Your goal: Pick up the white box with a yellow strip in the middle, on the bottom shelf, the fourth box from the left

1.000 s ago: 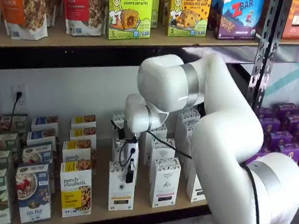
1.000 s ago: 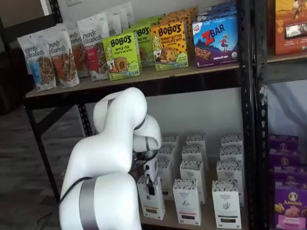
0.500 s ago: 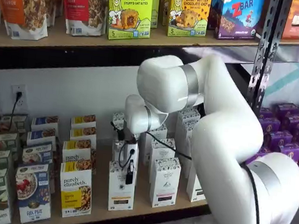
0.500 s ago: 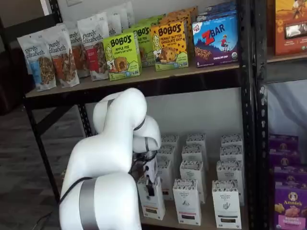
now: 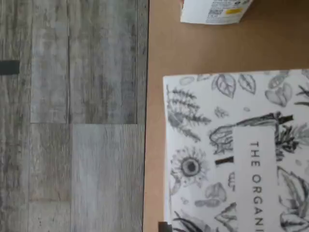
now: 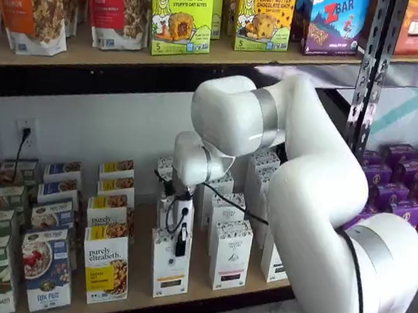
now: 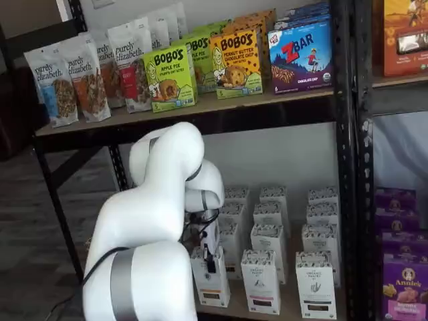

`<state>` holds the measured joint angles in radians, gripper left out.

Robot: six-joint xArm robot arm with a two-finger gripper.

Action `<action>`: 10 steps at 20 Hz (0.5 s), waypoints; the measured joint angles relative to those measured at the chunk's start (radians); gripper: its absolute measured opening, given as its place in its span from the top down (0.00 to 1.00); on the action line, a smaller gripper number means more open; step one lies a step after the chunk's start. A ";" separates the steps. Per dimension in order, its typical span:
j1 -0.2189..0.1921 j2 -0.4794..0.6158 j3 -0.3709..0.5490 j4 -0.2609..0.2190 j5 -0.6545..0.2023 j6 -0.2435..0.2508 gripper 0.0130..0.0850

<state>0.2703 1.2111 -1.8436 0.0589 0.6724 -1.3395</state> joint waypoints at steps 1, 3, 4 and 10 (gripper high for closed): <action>0.000 -0.006 0.009 0.000 -0.002 0.000 0.50; 0.002 -0.025 0.036 -0.001 -0.007 0.002 0.50; 0.004 -0.037 0.054 -0.004 -0.011 0.006 0.50; 0.019 -0.137 0.212 -0.024 -0.040 0.037 0.50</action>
<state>0.2892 1.0741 -1.6320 0.0350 0.6322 -1.3029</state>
